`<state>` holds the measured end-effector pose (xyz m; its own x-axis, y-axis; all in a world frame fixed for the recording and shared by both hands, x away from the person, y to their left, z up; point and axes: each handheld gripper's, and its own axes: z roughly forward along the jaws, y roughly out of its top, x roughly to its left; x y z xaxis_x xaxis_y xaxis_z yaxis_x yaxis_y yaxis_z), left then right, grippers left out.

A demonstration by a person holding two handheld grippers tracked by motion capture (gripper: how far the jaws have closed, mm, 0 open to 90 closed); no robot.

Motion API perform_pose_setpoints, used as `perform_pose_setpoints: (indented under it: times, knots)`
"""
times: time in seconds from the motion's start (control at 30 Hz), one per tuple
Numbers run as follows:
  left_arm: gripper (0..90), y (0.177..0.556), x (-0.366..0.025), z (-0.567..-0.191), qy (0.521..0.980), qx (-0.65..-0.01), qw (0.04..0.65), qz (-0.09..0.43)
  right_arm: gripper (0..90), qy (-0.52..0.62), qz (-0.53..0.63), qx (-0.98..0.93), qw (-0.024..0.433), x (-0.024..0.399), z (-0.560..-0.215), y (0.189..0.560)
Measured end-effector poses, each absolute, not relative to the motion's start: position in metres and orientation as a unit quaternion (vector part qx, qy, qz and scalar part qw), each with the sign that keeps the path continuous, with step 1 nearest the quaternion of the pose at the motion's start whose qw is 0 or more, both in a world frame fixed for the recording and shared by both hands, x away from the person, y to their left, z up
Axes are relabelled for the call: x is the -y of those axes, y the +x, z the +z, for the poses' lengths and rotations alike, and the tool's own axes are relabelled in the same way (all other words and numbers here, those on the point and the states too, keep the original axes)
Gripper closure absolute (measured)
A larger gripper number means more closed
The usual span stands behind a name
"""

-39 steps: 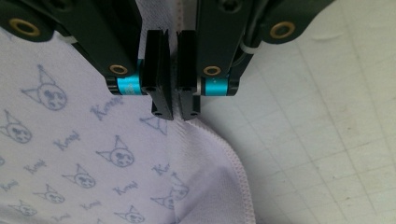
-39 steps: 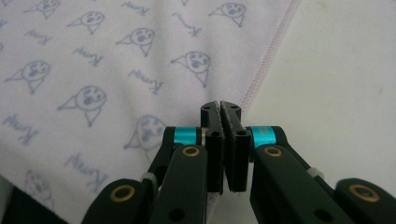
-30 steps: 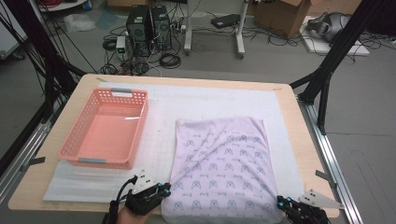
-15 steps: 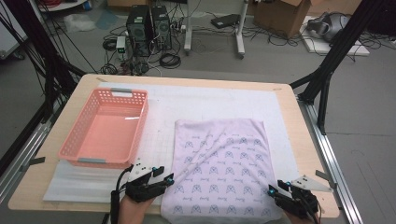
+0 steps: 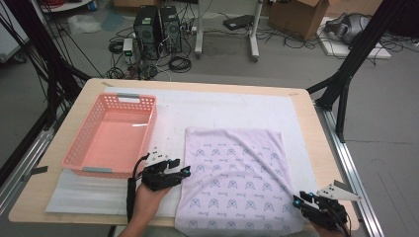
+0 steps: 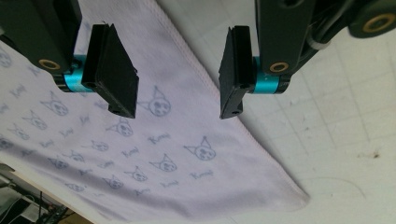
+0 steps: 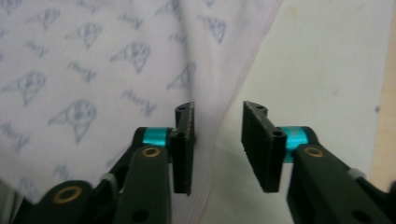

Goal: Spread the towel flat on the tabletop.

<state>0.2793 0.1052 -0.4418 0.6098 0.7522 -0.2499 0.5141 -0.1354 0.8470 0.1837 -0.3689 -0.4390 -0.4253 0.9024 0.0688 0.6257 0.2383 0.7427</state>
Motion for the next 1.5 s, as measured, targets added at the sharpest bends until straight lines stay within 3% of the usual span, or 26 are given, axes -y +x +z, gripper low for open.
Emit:
perform_pose_setpoints:
  times: [0.37,0.43,0.5,0.53,0.6,0.7,0.8,0.9,1.0,1.13,1.5]
  knots:
    - [60.1,0.312,-0.091,-0.452,0.763,-0.457,0.436,0.135,58.9,0.496,0.377,-0.759,0.190,0.364,-0.437,0.205]
    - [69.9,0.311,-0.085,-0.451,0.779,-0.442,0.410,0.174,58.8,0.493,0.376,-0.761,0.189,0.361,-0.438,0.207]
    - [85.5,0.314,-0.083,-0.449,0.783,-0.443,0.404,0.164,58.2,0.491,0.377,-0.762,0.188,0.359,-0.437,0.208]
    - [87.6,0.315,-0.081,-0.447,0.784,-0.451,0.392,0.169,58.1,0.491,0.379,-0.761,0.190,0.359,-0.437,0.209]
    - [88.3,0.315,-0.083,-0.444,0.778,-0.463,0.376,0.199,58.1,0.491,0.382,-0.760,0.189,0.358,-0.436,0.209]
    - [88.3,0.317,-0.097,-0.445,0.764,-0.484,0.383,0.188,58.1,0.493,0.386,-0.756,0.190,0.359,-0.434,0.211]
    - [85.1,0.314,-0.099,-0.444,0.757,-0.476,0.401,0.199,57.4,0.495,0.387,-0.754,0.192,0.361,-0.435,0.216]
    - [62.4,0.318,-0.101,-0.442,0.744,-0.465,0.444,0.182,56.7,0.496,0.383,-0.754,0.196,0.363,-0.433,0.228]
    - [57.0,0.326,-0.102,-0.442,0.719,-0.457,0.500,0.158,56.3,0.499,0.384,-0.751,0.198,0.366,-0.430,0.250]
    - [44.7,0.345,-0.093,-0.445,0.736,-0.452,0.492,0.110,54.7,0.496,0.385,-0.754,0.193,0.367,-0.431,0.289]
    - [46.0,0.388,-0.086,-0.443,0.718,-0.480,0.479,0.156,60.4,0.501,0.350,-0.764,0.210,0.359,-0.443,0.374]
